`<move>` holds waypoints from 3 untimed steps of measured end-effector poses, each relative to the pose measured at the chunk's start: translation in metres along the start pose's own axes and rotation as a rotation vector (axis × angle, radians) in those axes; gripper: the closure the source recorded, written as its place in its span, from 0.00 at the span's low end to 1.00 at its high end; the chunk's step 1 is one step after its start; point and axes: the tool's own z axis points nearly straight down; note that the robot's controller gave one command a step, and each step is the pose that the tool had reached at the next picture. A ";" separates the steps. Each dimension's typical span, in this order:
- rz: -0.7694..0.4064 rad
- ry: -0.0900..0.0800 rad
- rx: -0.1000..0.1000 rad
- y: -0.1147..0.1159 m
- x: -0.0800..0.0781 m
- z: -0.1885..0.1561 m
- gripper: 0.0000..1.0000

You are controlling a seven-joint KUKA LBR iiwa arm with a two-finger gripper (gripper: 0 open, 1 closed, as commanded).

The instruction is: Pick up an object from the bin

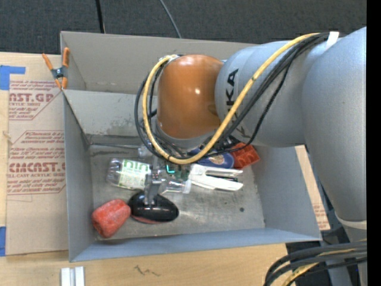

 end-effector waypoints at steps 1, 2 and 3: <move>0.001 -0.003 0.000 0.000 -0.001 -0.002 0.00; 0.002 -0.005 -0.001 -0.001 0.011 -0.028 0.00; -0.017 -0.014 -0.006 0.004 0.014 0.105 1.00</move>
Offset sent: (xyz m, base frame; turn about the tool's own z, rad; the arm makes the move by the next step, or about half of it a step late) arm -0.0150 -0.0009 0.0401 0.0031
